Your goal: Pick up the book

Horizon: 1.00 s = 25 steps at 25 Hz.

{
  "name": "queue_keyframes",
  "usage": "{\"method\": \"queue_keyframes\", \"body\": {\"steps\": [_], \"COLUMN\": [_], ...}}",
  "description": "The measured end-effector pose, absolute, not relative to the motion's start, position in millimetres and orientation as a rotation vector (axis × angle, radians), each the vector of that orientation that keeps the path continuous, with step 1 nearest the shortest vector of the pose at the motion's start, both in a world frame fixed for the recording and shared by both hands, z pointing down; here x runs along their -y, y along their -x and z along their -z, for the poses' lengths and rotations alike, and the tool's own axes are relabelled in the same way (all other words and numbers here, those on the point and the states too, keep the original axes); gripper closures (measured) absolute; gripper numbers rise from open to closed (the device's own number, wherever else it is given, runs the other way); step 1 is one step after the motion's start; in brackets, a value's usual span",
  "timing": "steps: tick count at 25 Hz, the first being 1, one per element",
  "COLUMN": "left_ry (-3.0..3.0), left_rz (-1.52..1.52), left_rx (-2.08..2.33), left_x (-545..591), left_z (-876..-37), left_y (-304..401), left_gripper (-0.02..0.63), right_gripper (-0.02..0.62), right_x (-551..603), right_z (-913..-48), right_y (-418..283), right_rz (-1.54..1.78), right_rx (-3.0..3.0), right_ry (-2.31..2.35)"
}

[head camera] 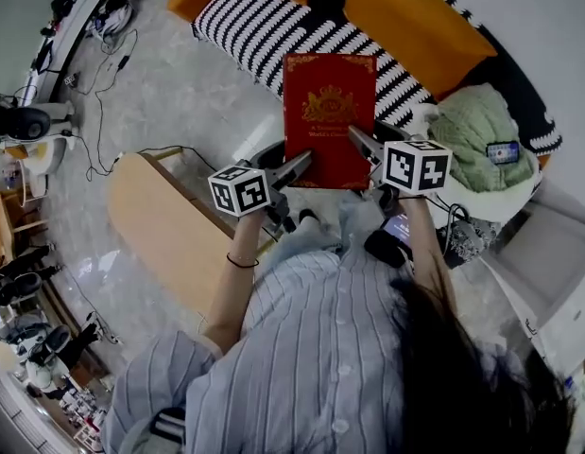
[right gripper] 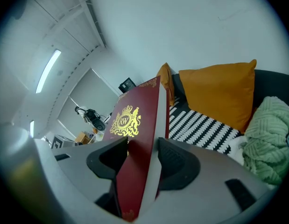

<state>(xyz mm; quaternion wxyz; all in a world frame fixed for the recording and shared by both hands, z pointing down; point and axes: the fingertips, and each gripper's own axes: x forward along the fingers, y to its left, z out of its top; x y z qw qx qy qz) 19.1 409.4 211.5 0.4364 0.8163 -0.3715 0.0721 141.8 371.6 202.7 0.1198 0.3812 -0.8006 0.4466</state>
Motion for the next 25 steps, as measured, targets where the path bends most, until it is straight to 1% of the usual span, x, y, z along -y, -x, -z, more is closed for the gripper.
{"method": "queue_keyframes", "body": {"steps": [7,17,25], "left_ry": [-2.018,-2.036,-2.07], "left_rz": [-0.161,-0.139,-0.135], "left_rx": [0.925,0.91,0.873], "left_x": [-449.4,-510.9,-577.9], "left_z": [-216.7,-213.5,-215.1], "left_y": [4.4,54.7,89.8], "left_gripper": [0.298,0.298,0.298], "right_gripper": [0.379,0.38,0.382], "right_x": [-410.0,-474.7,-546.3], "right_z": [-205.9,-199.1,-200.0], "right_y": [-118.0,-66.8,-35.7], "right_rz": [-1.293,-1.269,-1.25], "right_rx": [2.315,2.309,2.292], "right_ry": [-1.107,-1.121,-1.196]}}
